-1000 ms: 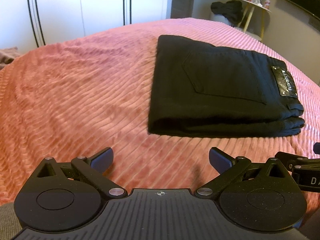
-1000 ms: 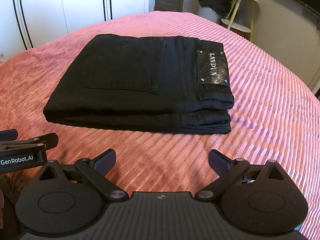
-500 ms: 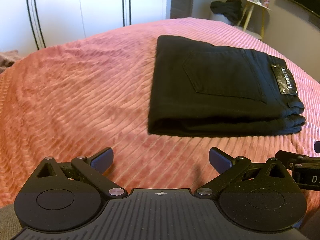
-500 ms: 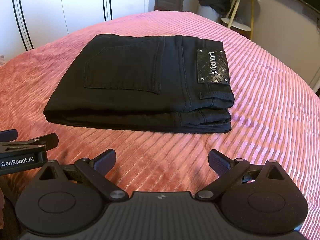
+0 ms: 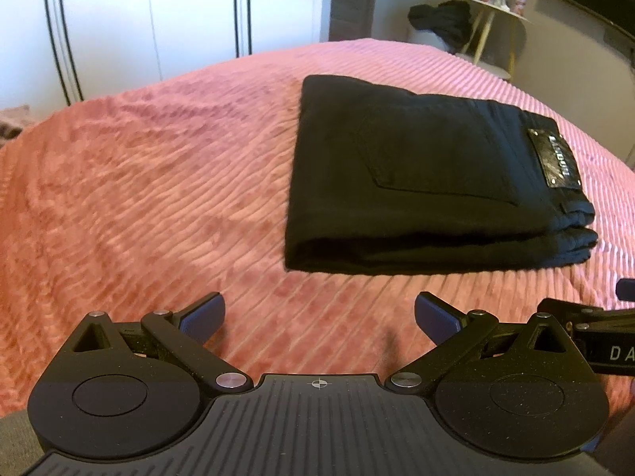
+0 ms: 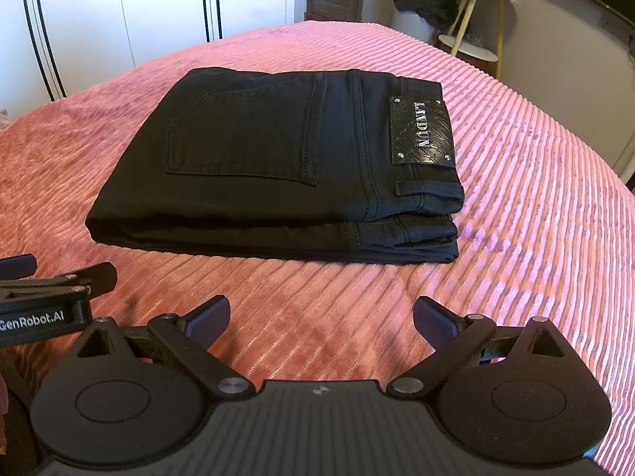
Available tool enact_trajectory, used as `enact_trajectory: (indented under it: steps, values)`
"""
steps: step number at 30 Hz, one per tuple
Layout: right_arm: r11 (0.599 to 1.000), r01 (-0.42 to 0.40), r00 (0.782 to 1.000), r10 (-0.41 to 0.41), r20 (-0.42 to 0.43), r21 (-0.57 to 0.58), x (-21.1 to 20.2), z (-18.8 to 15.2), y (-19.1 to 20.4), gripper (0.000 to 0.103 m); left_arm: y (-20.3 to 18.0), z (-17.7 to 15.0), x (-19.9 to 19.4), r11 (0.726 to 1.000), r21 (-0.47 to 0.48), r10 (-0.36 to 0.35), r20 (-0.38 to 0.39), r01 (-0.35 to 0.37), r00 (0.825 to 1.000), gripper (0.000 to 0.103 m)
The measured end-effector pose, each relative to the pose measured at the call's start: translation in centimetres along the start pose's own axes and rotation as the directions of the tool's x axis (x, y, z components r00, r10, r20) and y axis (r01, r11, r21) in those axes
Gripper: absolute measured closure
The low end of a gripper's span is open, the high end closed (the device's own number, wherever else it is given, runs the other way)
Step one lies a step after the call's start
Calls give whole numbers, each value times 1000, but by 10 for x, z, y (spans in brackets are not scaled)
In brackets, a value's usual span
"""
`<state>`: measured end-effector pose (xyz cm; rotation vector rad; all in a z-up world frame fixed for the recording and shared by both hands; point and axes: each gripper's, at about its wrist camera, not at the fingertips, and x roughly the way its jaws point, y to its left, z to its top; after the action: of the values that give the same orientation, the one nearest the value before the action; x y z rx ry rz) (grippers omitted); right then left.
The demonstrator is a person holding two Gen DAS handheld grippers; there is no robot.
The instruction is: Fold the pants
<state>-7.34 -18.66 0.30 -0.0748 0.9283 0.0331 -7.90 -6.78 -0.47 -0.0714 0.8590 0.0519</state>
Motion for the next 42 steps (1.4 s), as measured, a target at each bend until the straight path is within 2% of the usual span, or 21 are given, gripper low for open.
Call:
enact_trajectory:
  steps: [4, 42]
  values:
    - [1000, -2, 1000, 2, 1, 1, 0, 0, -1, 4, -3, 0, 0, 1000, 22, 10, 3, -10, 1000, 0]
    - [1000, -3, 1000, 3, -4, 1, 1, -2, 0, 4, -1, -1, 7, 1000, -8, -28, -36, 28, 999, 0]
